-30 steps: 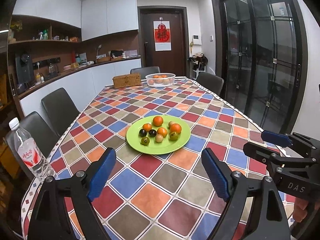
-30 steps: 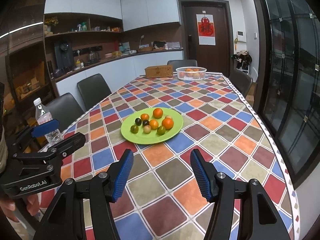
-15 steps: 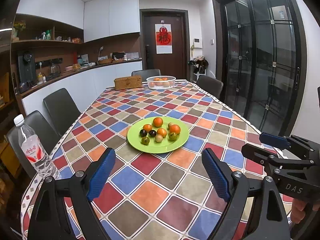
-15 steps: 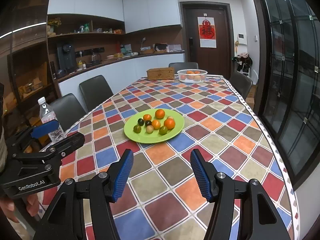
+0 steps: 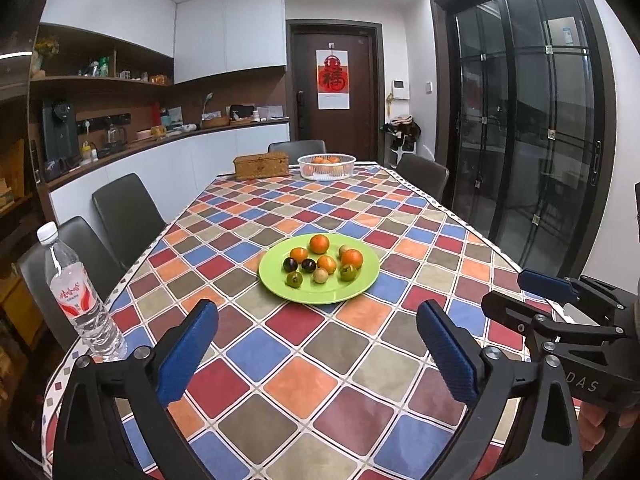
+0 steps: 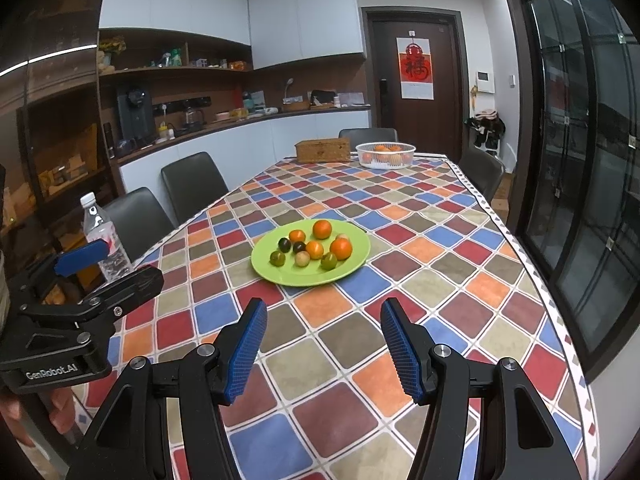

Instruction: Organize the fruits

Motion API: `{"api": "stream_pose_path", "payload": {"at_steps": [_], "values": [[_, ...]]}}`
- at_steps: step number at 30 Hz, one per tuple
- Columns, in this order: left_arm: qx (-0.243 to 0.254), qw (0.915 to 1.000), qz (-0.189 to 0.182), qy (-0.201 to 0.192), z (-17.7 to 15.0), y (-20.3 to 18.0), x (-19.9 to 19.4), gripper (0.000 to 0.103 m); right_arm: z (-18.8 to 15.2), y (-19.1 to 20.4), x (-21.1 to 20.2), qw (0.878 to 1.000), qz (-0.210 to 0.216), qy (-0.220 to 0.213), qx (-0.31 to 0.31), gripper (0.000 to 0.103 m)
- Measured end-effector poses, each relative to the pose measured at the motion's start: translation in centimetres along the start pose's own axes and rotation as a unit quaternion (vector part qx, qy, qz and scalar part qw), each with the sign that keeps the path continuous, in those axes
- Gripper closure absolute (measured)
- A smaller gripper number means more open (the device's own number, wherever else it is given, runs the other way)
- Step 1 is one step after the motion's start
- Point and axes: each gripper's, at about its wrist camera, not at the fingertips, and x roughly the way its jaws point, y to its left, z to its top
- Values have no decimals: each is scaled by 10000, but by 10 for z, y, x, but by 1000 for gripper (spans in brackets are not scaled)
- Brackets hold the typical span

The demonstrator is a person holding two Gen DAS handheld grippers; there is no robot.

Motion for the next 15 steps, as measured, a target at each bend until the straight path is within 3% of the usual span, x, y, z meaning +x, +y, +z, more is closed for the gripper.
{"api": "stream_pose_path", "payload": {"at_steps": [15], "values": [[-40,10000,80,-30,-5,1,-2,0,-1,0,-3,10000,1,16,11,43]]}}
